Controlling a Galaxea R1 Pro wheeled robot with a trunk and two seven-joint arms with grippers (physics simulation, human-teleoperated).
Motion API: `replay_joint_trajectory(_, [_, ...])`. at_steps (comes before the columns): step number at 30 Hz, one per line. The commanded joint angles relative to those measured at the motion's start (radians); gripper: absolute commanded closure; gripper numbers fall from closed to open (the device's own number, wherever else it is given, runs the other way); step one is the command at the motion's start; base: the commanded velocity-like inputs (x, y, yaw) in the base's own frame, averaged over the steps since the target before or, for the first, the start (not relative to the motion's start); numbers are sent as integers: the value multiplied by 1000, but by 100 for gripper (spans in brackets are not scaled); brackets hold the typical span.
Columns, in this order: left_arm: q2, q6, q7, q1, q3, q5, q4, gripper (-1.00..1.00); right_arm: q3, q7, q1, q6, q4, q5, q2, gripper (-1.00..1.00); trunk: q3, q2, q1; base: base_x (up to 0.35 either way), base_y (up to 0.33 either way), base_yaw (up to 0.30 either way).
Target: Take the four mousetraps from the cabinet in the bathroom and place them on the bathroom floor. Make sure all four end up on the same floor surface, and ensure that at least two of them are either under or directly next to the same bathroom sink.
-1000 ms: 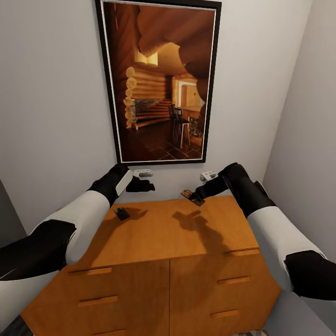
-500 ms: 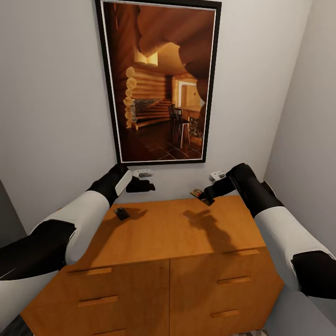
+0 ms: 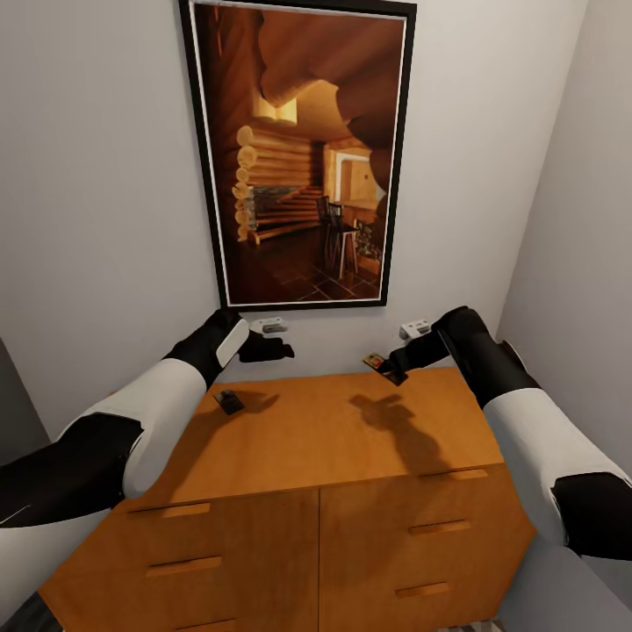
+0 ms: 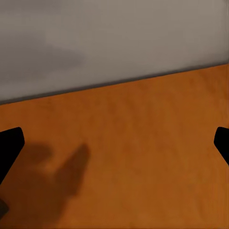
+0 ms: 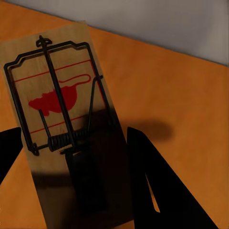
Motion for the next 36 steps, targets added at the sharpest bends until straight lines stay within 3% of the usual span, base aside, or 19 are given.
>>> replay_joint_trajectory(1, [1,3,-1,-1,-7,2,-1,-100,0,6,-1,4,-1,7,-1,100,-1,-1,0,0,0,0])
replay_joint_trajectory(11, [6,4,10,-1,-6,2,12,-100,-14,-18,-1,4,-1,8,0,100,-1,-1,0,0,0,0])
replay_joint_trajectory(14, [10,4,63,-1,-3,4,21,-100,-19,-47,-1,4,-1,8,1,100,-1,-1,0,0,0,0])
replay_joint_trajectory(16, [11,3,155,-1,16,11,25,-100,-30,-64,-1,4,-1,7,1,100,-1,-1,0,0,0,0])
replay_joint_trajectory(18, [11,3,231,-1,50,24,24,-100,-40,-70,-1,4,-1,7,1,100,-1,-1,0,0,0,0])
replay_joint_trajectory(19, [10,2,310,-1,101,43,21,-100,-49,-75,-1,4,-1,7,1,100,-1,-1,0,0,0,0])
replay_joint_trajectory(22, [10,2,421,-1,194,76,18,-100,-57,-79,-1,4,-1,7,0,100,-1,-1,0,0,0,0])
replay_joint_trajectory(23, [9,1,480,-1,253,91,17,-100,-60,-80,-1,4,-1,7,-1,100,-1,-1,0,0,0,0])
replay_joint_trajectory(26, [8,-1,559,-1,334,105,17,-100,-63,-79,-1,4,-1,8,-1,100,-1,-1,0,0,0,0])
replay_joint_trajectory(31, [7,-24,613,-1,380,114,16,-100,-62,-80,-1,4,-1,8,-1,100,-1,-1,0,0,0,0])
replay_joint_trajectory(36, [8,-56,655,-1,398,123,20,-100,-61,-82,-1,4,-1,9,-1,100,-1,-1,0,0,0,0])
